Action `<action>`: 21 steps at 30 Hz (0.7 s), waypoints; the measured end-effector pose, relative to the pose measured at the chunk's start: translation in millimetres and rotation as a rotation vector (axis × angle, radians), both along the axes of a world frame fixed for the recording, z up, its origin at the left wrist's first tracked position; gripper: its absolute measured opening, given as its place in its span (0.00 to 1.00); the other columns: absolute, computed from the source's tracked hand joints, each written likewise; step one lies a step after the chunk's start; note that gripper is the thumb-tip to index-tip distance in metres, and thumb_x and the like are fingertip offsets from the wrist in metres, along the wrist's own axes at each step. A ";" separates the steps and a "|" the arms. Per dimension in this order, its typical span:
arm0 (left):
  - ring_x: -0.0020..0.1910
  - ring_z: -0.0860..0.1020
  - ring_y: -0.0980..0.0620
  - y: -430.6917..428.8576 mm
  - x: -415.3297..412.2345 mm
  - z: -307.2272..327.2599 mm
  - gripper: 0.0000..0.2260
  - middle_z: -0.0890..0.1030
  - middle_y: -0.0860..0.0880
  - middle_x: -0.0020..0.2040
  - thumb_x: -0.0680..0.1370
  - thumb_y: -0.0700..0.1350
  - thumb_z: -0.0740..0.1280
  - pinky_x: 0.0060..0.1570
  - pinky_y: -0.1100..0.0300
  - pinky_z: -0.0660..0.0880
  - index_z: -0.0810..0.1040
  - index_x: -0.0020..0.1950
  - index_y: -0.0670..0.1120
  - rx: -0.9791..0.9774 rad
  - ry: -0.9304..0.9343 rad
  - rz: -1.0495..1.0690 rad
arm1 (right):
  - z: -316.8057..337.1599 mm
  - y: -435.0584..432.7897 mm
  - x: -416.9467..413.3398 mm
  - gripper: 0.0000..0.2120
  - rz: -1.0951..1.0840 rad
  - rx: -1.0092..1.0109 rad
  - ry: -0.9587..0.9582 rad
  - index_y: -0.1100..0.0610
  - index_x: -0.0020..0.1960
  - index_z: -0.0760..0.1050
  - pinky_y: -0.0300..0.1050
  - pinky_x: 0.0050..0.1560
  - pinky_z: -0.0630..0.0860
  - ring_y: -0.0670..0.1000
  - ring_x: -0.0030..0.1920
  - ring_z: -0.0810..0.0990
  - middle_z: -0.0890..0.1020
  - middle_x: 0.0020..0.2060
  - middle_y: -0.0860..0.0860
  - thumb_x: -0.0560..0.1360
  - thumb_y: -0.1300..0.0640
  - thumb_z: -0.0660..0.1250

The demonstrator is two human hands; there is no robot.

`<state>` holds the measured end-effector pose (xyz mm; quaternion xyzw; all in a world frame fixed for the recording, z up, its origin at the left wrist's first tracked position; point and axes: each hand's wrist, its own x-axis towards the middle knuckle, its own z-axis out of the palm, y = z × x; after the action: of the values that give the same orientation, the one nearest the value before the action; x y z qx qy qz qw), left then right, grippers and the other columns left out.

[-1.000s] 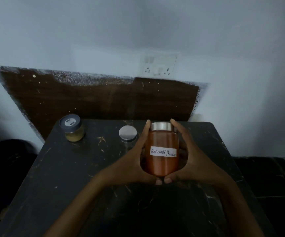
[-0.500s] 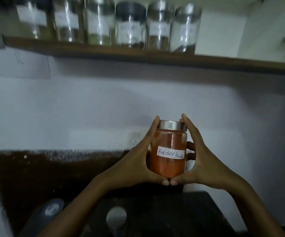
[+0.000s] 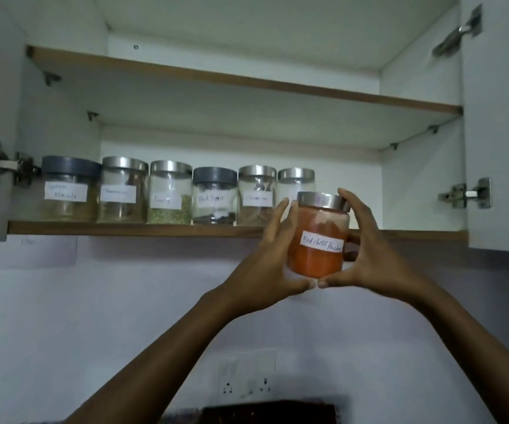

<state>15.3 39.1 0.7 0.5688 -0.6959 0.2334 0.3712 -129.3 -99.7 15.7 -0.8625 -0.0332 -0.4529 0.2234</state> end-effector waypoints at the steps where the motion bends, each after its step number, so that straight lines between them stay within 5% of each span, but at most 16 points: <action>1: 0.70 0.35 0.69 -5.5 4.9 4.1 0.49 0.31 0.60 0.74 0.72 0.52 0.71 0.70 0.69 0.52 0.33 0.73 0.56 -0.047 -0.070 0.083 | 9.0 -8.2 -0.1 0.61 -0.031 -0.004 -0.031 0.36 0.70 0.46 0.26 0.38 0.75 0.46 0.61 0.69 0.54 0.67 0.38 0.52 0.61 0.82; 3: 0.73 0.31 0.54 -15.8 20.4 10.3 0.47 0.29 0.53 0.74 0.73 0.55 0.68 0.74 0.48 0.40 0.32 0.74 0.53 -0.116 -0.195 0.348 | 27.8 -26.4 -0.2 0.61 -0.103 -0.008 -0.090 0.37 0.70 0.46 0.31 0.38 0.76 0.50 0.62 0.69 0.54 0.68 0.40 0.53 0.63 0.82; 7: 0.73 0.32 0.41 -32.4 63.4 3.1 0.50 0.31 0.45 0.74 0.69 0.61 0.68 0.68 0.32 0.40 0.35 0.75 0.51 -0.123 -0.287 0.757 | 56.3 -61.7 1.5 0.59 -0.181 0.023 -0.121 0.42 0.72 0.47 0.33 0.40 0.74 0.52 0.62 0.67 0.53 0.71 0.46 0.55 0.66 0.81; 12: 0.74 0.47 0.33 -41.6 86.8 -12.6 0.53 0.49 0.38 0.76 0.59 0.67 0.72 0.64 0.28 0.50 0.53 0.77 0.48 -0.105 -0.435 0.891 | 75.9 -93.0 13.0 0.57 -0.194 0.057 -0.009 0.47 0.72 0.48 0.36 0.42 0.75 0.53 0.60 0.69 0.56 0.68 0.51 0.56 0.70 0.79; 15: 0.74 0.49 0.33 -43.8 91.6 -13.7 0.55 0.51 0.38 0.76 0.57 0.68 0.71 0.64 0.29 0.51 0.53 0.76 0.48 -0.147 -0.479 0.905 | 80.9 -103.0 18.3 0.53 -0.150 0.126 0.100 0.47 0.70 0.50 0.35 0.35 0.76 0.49 0.52 0.72 0.61 0.61 0.49 0.58 0.73 0.76; 21: 0.74 0.49 0.33 -48.8 98.4 -14.5 0.58 0.50 0.39 0.77 0.54 0.69 0.70 0.65 0.30 0.47 0.49 0.77 0.49 -0.173 -0.491 0.894 | 91.6 -115.5 23.0 0.45 -0.039 0.212 0.184 0.43 0.64 0.56 0.48 0.51 0.78 0.55 0.57 0.73 0.59 0.69 0.50 0.61 0.75 0.73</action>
<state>113.6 -9.7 -13.7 0.7062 -0.4298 0.5525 0.1064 -106.3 -215.2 107.4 -0.8725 0.0521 -0.3770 0.3065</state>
